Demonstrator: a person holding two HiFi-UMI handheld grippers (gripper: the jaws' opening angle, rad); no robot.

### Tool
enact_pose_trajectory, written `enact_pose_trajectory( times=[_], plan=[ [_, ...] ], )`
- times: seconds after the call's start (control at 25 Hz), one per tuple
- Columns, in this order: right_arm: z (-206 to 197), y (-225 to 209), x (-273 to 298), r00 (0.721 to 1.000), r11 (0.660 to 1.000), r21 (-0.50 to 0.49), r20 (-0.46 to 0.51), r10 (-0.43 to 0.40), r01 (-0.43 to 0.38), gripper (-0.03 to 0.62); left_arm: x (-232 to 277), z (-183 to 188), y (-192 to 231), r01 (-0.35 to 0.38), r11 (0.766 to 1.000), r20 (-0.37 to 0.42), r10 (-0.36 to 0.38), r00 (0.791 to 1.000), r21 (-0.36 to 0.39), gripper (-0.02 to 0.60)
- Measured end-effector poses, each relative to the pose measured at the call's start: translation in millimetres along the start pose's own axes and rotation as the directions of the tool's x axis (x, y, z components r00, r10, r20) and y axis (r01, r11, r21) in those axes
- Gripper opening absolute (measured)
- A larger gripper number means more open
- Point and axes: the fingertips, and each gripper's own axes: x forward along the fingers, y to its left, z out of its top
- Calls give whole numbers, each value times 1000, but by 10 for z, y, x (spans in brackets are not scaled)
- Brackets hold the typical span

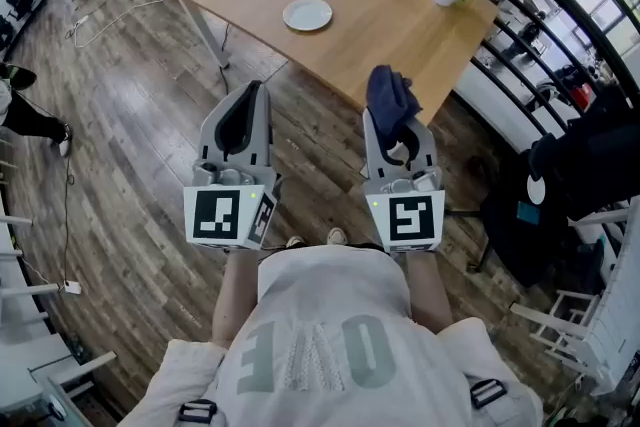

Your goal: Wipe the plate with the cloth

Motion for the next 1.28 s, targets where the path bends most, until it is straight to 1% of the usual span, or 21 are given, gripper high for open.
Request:
enact_pose_trajectory(
  times=[0.16, 0.36, 0.44, 0.52, 0.6, 0.68, 0.72, 0.76, 0.8, 0.88, 0.92, 1.12, 1.28],
  plan=[
    [-14, 11, 53, 1000, 1000, 7, -10, 30, -30, 55, 13, -30, 70, -23, 1000, -7, 23, 1000, -4, 8],
    [-124, -26, 49, 998, 998, -37, -36, 49, -50, 55, -51, -103, 126, -74, 997, -18, 74, 997, 0, 8],
    [-203, -5, 16, 996, 997, -17, -42, 75, -76, 57, -132, -160, 142, -107, 994, -37, 107, 994, -1, 8],
    [-317, 27, 36, 993, 995, -1, -69, 101, -101, 55, -177, -241, 181, -132, 991, -62, 132, 989, 0, 8],
    [-423, 100, 123, 987, 993, 14, -106, 118, -117, 55, -185, -325, 291, -153, 988, -83, 152, 985, -4, 8],
    [-483, 210, 207, 982, 989, 32, -119, 149, -146, 57, -169, -388, 435, -174, 985, -90, 172, 981, -16, 8],
    [-507, 244, 253, 979, 987, 24, -120, 163, -161, 57, -130, -414, 496, -179, 984, -88, 177, 980, -20, 9],
    [-540, 255, 302, 978, 986, -6, -128, 167, -170, 55, -72, -446, 543, -179, 984, -85, 177, 981, -21, 8],
    [-589, 242, 356, 977, 984, -58, -146, 159, -169, 55, 2, -491, 581, -175, 984, -82, 173, 982, -21, 8],
    [-690, 171, 513, 977, 975, -169, -183, 114, -145, 57, 208, -603, 668, -160, 987, -77, 157, 985, -21, 8],
    [-713, 129, 630, 977, 971, -198, -190, 95, -133, 55, 339, -651, 730, -151, 988, -78, 148, 986, -25, 8],
    [-627, -86, 1314, 979, 974, -194, -190, 77, -114, 55, 1033, -751, 1153, -125, 992, -78, 123, 989, -25, 8],
    [-760, -336, 1983, 971, 964, -252, -238, 26, -88, 57, 1636, -921, 1521, -101, 993, -91, 95, 991, -63, 8]
  ],
)
